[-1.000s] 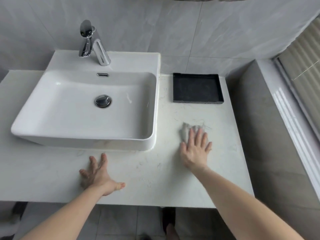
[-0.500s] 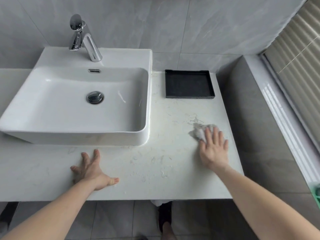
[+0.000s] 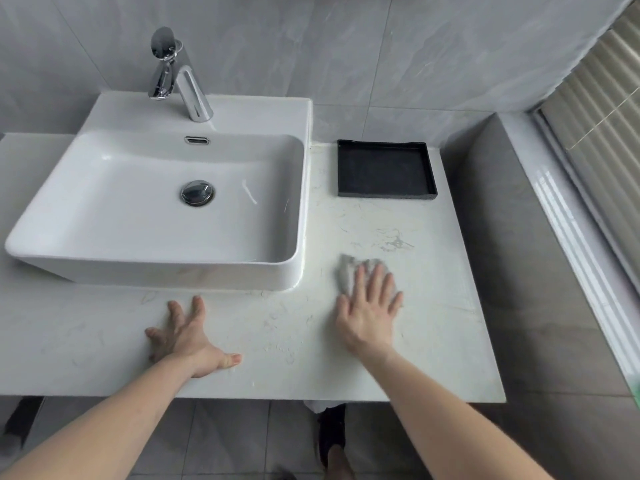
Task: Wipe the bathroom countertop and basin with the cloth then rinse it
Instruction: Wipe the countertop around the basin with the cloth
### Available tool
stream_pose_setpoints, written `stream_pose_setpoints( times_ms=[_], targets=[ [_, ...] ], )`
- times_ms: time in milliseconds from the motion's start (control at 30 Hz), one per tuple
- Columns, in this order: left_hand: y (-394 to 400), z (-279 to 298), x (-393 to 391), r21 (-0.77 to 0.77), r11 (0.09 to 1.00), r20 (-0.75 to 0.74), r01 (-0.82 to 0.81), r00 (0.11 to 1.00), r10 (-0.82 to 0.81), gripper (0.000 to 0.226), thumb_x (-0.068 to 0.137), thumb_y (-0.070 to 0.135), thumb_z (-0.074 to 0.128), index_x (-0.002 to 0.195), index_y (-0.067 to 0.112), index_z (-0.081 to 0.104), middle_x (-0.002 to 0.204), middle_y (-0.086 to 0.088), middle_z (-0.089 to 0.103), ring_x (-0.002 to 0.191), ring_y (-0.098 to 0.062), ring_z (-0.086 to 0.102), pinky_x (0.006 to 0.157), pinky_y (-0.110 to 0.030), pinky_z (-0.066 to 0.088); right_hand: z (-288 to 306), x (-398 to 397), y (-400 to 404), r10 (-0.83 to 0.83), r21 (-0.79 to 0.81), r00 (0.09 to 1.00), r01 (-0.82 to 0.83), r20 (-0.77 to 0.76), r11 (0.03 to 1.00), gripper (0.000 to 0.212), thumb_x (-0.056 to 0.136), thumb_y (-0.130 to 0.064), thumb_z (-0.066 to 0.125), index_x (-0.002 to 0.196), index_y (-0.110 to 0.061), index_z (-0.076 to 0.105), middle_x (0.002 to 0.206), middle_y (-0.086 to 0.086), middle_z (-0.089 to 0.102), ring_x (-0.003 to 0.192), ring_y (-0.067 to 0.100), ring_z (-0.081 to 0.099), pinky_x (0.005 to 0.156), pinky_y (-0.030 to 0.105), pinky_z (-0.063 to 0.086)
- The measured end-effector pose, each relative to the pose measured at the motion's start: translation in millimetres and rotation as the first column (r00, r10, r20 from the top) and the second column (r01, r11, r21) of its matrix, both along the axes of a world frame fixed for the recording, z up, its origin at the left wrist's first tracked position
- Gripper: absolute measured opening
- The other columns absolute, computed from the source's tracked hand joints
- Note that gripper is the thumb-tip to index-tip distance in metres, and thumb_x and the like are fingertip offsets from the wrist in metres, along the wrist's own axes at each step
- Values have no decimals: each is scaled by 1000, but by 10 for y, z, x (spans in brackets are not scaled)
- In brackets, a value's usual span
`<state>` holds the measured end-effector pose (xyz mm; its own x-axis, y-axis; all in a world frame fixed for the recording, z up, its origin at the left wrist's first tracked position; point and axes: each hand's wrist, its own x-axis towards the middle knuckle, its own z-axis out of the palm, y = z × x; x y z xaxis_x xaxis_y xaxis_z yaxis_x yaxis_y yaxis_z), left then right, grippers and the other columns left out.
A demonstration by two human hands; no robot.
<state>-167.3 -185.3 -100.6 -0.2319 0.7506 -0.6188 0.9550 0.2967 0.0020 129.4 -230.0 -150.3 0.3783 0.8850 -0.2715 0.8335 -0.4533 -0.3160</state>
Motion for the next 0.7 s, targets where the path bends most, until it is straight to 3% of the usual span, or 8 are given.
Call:
stream_pose_setpoints(
  times_ms=[133, 267, 367, 500, 600, 700],
  targets=[
    [-2, -7, -3, 1, 1000, -1, 1, 1000, -1, 154, 41, 78, 81, 153, 46, -19, 162, 9, -29, 146, -54, -3, 118, -58, 27, 29, -540, 62, 189, -9, 981, -189, -32, 982, 70, 103, -49, 24, 162, -33, -7, 167, 11, -26, 153, 39, -26, 121, 60, -18],
    [6, -5, -13, -2, 1000, 0, 11, 1000, -11, 155, 40, 80, 80, 153, 45, -19, 161, 7, -30, 148, -52, -4, 120, -56, 24, 3, -75, -118, 254, 30, 967, -254, 2, 967, 63, 105, -50, 21, 162, -38, -1, 171, -1, -17, 157, 29, -17, 127, 53, -5],
    [5, -10, -24, 6, 1000, 0, 23, 1000, -23, 157, 37, 82, 79, 154, 44, -18, 161, 5, -30, 149, -50, -2, 120, -54, 24, -34, 598, -337, 130, 10, 990, -131, 60, 991, 61, 105, -54, 13, 161, -41, -7, 169, -3, -23, 156, 26, -19, 127, 51, -8],
    [3, 16, -3, 6, 1000, 1, 18, 1000, -18, 156, 39, 81, 80, 154, 44, -19, 161, 5, -31, 148, -51, -3, 119, -54, 25, -7, 1357, -673, -88, 26, 989, 85, 120, 996, 61, 104, -48, 20, 163, -33, 13, 172, -4, -2, 158, 24, 0, 126, 56, 5],
    [9, 45, 26, -10, 1000, 0, 15, 1000, -15, 155, 42, 79, 82, 154, 43, -18, 161, 5, -31, 147, -53, -5, 119, -56, 25, -40, 1326, -802, -197, 49, 974, 193, 110, 980, 63, 103, -46, 22, 163, -26, 17, 172, 0, 3, 157, 26, 3, 124, 60, 8],
    [7, 42, 25, -18, 1000, -3, 11, 1000, -11, 154, 42, 78, 82, 154, 44, -19, 160, 6, -32, 147, -54, -5, 118, -56, 26, -47, 830, -776, -292, 56, 955, 289, 53, 956, 67, 102, -48, 20, 164, -28, 5, 172, 4, -6, 157, 30, -5, 124, 61, 0]
  ],
)
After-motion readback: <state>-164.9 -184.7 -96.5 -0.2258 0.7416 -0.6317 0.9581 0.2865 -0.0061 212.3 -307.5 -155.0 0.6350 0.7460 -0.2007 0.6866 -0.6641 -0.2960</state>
